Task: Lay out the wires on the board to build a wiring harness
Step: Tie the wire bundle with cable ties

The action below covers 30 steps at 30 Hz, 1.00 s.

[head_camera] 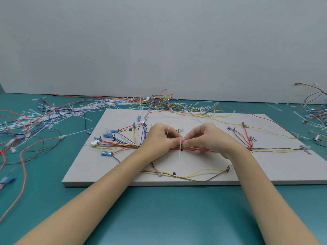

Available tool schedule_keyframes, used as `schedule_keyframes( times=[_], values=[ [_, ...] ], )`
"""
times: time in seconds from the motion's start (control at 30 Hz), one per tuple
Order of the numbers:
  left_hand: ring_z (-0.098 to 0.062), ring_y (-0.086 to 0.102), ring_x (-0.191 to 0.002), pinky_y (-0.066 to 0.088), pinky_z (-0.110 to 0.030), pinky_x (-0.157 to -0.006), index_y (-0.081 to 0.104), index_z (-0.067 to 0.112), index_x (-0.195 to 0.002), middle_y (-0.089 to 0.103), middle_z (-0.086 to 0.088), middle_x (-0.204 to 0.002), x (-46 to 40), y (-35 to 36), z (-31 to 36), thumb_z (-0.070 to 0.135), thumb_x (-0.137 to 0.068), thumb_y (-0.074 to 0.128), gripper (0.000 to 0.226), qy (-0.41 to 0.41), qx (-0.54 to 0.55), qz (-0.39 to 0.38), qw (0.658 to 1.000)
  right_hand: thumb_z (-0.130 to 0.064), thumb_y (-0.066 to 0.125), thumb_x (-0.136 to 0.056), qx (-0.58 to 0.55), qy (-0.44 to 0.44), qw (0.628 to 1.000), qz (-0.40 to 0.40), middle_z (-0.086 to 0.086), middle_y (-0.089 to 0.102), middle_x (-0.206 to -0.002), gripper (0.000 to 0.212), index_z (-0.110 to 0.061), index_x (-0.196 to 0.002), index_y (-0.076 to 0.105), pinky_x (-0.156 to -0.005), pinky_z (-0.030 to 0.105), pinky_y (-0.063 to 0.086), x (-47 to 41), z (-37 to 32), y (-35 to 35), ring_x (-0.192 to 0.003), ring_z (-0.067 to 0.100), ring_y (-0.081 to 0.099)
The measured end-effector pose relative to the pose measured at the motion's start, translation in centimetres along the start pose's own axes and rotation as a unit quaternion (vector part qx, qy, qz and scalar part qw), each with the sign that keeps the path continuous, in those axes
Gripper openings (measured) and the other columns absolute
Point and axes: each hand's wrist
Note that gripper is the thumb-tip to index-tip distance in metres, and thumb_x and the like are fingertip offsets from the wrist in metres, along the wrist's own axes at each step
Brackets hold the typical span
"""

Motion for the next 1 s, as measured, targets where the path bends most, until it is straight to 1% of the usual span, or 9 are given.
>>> schedule_keyframes(
  times=[0.2, 0.37, 0.47, 0.57, 0.67, 0.73, 0.83, 0.9, 1.0],
  values=[
    [-0.012, 0.059, -0.065, 0.049, -0.040, -0.066, 0.079, 0.017, -0.074, 0.074, -0.005, -0.070, 0.0, -0.1, 0.0, 0.016, -0.078, 0.077, 0.004, -0.007, 0.009, -0.003, 1.000, -0.027, 0.081, -0.076, 0.017, 0.018, 0.999, 0.031, -0.011, 0.052, -0.048, 0.017, -0.010, -0.077, 0.078, -0.050, 0.019, 0.028, -0.4, 0.3, 0.8, -0.041, 0.000, 0.039],
    [-0.012, 0.053, -0.062, 0.038, -0.031, -0.063, 0.078, 0.020, -0.070, 0.072, -0.010, -0.069, -0.1, 0.0, 0.0, 0.019, -0.076, 0.079, 0.005, -0.015, 0.024, -0.007, 1.000, -0.032, 0.083, -0.073, -0.001, 0.033, 0.998, 0.047, -0.001, 0.056, -0.062, 0.021, -0.012, -0.076, 0.077, -0.057, 0.027, 0.028, -0.6, 0.7, 1.2, -0.062, 0.012, 0.042],
    [-0.005, 0.053, -0.058, 0.039, -0.025, -0.061, 0.077, 0.022, -0.070, 0.072, -0.002, -0.065, -0.2, -0.1, -0.1, 0.018, -0.080, 0.075, 0.011, -0.021, 0.008, -0.014, 1.000, -0.034, 0.083, -0.071, -0.005, 0.037, 0.998, 0.042, 0.001, 0.056, -0.066, 0.019, -0.016, -0.073, 0.077, -0.060, 0.029, 0.027, -0.5, 0.7, 1.3, -0.064, 0.014, 0.040],
    [0.002, 0.056, -0.054, 0.041, -0.014, -0.056, 0.078, 0.009, -0.083, 0.072, -0.001, -0.069, -0.4, -0.5, 0.0, 0.015, -0.088, 0.069, 0.012, -0.045, 0.018, -0.048, 0.998, -0.030, 0.081, -0.072, -0.008, 0.048, 0.998, 0.041, 0.004, 0.056, -0.070, 0.017, -0.014, -0.075, 0.077, -0.066, 0.031, 0.028, -0.7, 0.6, 1.2, -0.069, 0.016, 0.040],
    [-0.006, 0.065, -0.066, 0.053, -0.019, -0.064, 0.076, 0.003, -0.092, 0.075, -0.010, -0.084, -0.6, -1.0, -0.1, 0.006, -0.087, 0.068, 0.010, -0.067, 0.042, -0.060, 0.995, -0.027, 0.077, -0.074, -0.014, 0.051, 0.998, 0.046, 0.003, 0.058, -0.068, 0.016, -0.012, -0.074, 0.075, -0.066, 0.031, 0.030, -0.4, 0.6, 1.4, -0.070, 0.015, 0.043],
    [-0.013, 0.067, -0.073, 0.055, -0.027, -0.075, 0.076, 0.003, -0.093, 0.075, -0.014, -0.090, -0.6, -0.9, -0.1, -0.001, -0.084, 0.068, 0.013, -0.066, 0.044, -0.053, 0.995, -0.024, 0.076, -0.076, -0.036, 0.038, 0.997, 0.058, 0.007, 0.067, -0.071, 0.010, -0.014, -0.074, 0.076, -0.064, 0.028, 0.035, -0.2, 0.8, 1.6, -0.071, 0.013, 0.048],
    [-0.005, 0.064, -0.066, 0.050, -0.017, -0.066, 0.077, 0.009, -0.085, 0.075, -0.010, -0.085, -0.4, -0.5, 0.1, -0.004, -0.082, 0.066, 0.017, -0.038, 0.020, -0.035, 0.998, -0.016, 0.074, -0.076, -0.072, 0.005, 0.992, 0.102, 0.001, 0.073, -0.073, 0.005, -0.016, -0.071, 0.076, -0.054, 0.011, 0.041, -0.1, 1.0, 2.4, -0.064, 0.005, 0.055],
    [-0.001, 0.063, -0.062, 0.048, -0.013, -0.062, 0.075, 0.013, -0.078, 0.074, -0.004, -0.076, -0.3, -0.3, 0.0, -0.006, -0.081, 0.066, 0.022, -0.025, 0.022, -0.030, 0.999, -0.010, 0.073, -0.077, -0.081, -0.010, 0.990, 0.119, -0.001, 0.073, -0.071, 0.009, -0.017, -0.070, 0.075, -0.055, 0.008, 0.043, -0.2, 1.1, 2.8, -0.062, 0.002, 0.058],
    [-0.006, 0.065, -0.062, 0.050, -0.020, -0.063, 0.070, 0.013, -0.076, 0.072, -0.004, -0.072, -0.4, -0.2, -0.1, -0.006, -0.080, 0.068, 0.019, -0.031, 0.057, -0.015, 0.998, -0.004, 0.074, -0.077, -0.128, -0.014, 0.986, 0.106, 0.001, 0.073, -0.070, 0.006, -0.010, -0.076, 0.076, -0.058, 0.007, 0.045, -0.1, 1.0, 2.6, -0.061, 0.003, 0.062]
  ],
)
Point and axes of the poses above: each hand's wrist, its own x-axis away from the middle knuckle, its own y-axis out of the palm, z = x × y
